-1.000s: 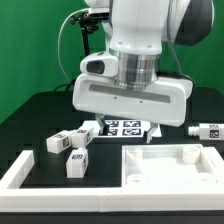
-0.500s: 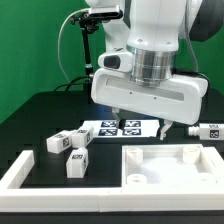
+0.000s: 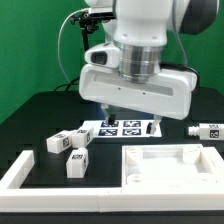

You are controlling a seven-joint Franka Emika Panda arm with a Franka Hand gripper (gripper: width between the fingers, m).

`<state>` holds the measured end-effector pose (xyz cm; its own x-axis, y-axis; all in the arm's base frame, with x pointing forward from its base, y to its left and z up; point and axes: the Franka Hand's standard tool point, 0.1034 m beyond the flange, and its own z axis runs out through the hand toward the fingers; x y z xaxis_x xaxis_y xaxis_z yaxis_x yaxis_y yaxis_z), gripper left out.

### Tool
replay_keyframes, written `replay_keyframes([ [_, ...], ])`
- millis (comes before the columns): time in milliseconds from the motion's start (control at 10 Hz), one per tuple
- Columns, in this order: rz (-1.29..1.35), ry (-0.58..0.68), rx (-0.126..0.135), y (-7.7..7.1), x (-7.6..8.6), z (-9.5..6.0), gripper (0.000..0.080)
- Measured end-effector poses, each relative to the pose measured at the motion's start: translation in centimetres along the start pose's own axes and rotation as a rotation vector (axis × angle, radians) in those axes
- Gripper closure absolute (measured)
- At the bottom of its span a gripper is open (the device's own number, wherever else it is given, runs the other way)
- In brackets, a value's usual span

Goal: Assemble one leg

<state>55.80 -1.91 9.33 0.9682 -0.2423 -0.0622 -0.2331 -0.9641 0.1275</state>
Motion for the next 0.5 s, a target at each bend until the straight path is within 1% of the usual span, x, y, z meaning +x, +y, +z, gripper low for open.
replay_keyframes([
  [100,-0.031,0.017,0.000,0.15,0.75,-0.03,0.0151],
  [200,-0.037,0.017,0.001,-0.28,0.70,-0.03,0.0151],
  [500,-0.035,0.016,0.001,-0.17,0.71,0.00,0.0151],
])
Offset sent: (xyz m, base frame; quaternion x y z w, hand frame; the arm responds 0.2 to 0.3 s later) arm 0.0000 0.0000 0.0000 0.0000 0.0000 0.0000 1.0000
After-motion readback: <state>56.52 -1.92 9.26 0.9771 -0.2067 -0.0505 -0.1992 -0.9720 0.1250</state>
